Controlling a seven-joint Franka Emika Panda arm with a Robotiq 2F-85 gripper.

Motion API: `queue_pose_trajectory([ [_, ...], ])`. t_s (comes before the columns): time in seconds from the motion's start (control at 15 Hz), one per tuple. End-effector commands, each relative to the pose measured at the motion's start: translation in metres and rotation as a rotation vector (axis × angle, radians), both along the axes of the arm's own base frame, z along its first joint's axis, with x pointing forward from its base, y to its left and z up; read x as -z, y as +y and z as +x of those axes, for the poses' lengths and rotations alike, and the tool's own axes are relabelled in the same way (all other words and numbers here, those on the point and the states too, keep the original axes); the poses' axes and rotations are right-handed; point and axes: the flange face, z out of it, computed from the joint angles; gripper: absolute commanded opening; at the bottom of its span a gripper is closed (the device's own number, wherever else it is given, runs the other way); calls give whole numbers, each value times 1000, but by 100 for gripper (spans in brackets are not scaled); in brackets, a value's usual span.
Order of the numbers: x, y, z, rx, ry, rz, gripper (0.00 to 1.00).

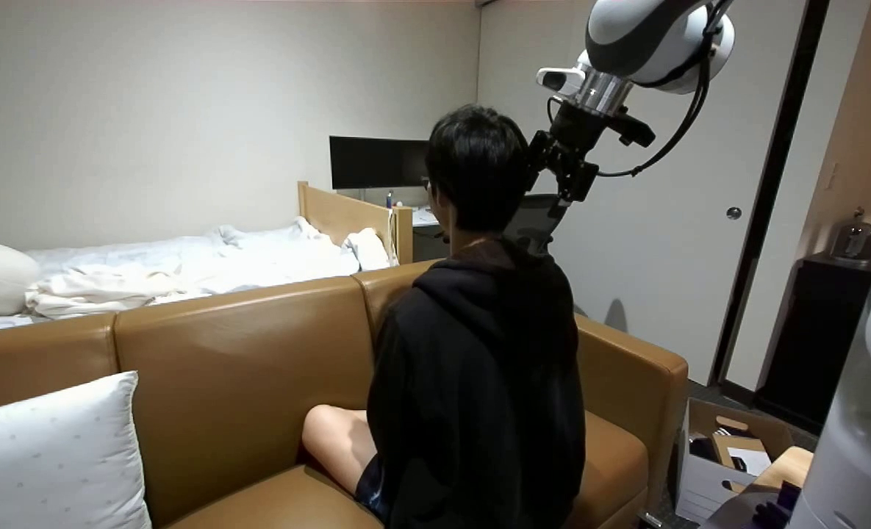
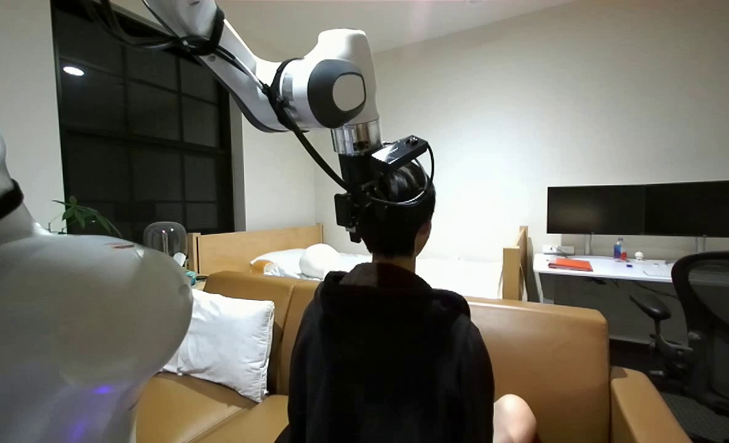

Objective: Cover the human's head with the hoodie

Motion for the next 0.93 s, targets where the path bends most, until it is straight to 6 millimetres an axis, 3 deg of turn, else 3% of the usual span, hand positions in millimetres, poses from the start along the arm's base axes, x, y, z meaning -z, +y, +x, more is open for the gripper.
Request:
queue_pose_trajectory([
  [0.0, 0, 10, -5, -70, 9, 33, 100],
  [0.27, -1, 13, -11, -76, 52, 47, 100],
  [0.4, -7, 13, -19, -161, 141, 132, 100],
  [0.47, 3, 15, -11, -82, 117, 74, 100],
  [0.6, -4, 12, -15, -95, 128, 92, 100],
  [0.87, 2, 15, -14, -80, 123, 60, 100],
])
